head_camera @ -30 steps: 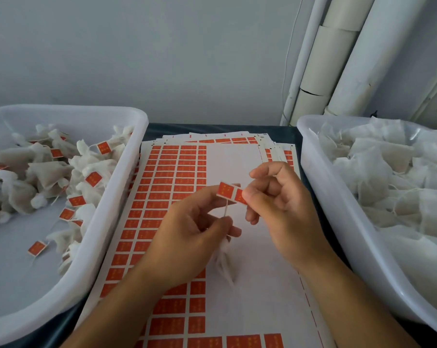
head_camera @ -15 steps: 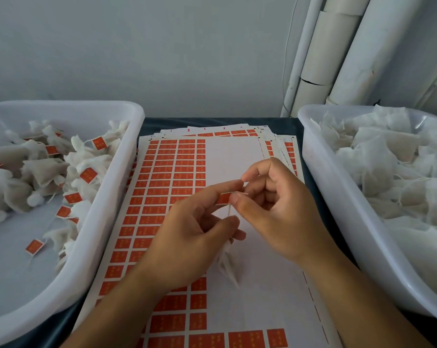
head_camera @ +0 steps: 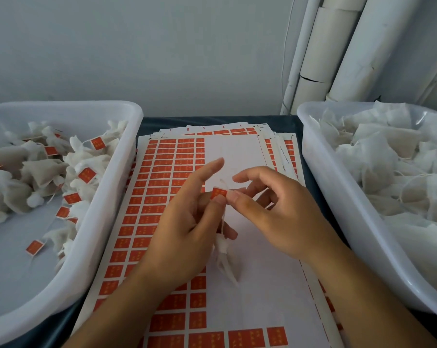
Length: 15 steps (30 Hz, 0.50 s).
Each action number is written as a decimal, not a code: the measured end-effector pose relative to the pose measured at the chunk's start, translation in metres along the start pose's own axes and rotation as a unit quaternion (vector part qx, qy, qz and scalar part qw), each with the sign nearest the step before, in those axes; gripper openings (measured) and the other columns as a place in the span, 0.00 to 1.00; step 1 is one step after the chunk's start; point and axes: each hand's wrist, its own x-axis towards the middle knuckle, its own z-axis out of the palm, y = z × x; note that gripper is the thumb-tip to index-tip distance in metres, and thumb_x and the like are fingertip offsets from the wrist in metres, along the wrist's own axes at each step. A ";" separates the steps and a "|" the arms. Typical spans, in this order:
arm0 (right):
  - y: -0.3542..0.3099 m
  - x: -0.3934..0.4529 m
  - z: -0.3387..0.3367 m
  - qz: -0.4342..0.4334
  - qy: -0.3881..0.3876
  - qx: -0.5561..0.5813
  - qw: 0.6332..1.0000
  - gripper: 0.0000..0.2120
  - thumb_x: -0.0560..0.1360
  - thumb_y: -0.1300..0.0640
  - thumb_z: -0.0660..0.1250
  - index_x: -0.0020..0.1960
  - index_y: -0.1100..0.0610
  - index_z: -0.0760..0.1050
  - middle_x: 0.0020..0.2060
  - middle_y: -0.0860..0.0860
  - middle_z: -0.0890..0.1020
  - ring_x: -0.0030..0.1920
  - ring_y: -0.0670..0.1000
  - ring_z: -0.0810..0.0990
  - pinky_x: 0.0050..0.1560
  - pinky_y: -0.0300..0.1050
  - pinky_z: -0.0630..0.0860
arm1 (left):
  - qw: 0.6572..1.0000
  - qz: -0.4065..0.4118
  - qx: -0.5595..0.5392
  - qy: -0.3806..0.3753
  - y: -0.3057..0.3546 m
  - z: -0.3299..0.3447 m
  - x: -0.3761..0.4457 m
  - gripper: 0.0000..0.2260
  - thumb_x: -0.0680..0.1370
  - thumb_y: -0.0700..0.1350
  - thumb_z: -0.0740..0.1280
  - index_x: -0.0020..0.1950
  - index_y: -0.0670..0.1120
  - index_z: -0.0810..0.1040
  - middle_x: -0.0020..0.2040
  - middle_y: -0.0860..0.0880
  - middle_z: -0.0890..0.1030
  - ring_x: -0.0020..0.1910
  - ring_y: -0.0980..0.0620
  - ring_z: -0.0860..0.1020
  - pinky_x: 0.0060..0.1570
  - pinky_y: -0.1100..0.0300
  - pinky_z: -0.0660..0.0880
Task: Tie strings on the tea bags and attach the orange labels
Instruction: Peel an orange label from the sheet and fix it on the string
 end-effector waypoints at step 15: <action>-0.002 0.000 0.004 -0.014 -0.024 0.039 0.999 0.01 0.79 0.47 0.70 0.49 0.43 0.79 0.48 0.35 0.82 0.55 0.39 0.80 0.51 0.29 0.77 | 0.998 -0.056 0.015 0.006 0.002 0.005 -0.001 0.22 0.82 0.48 0.63 0.75 0.59 0.66 0.39 0.54 0.84 0.37 0.52 0.85 0.36 0.67 0.79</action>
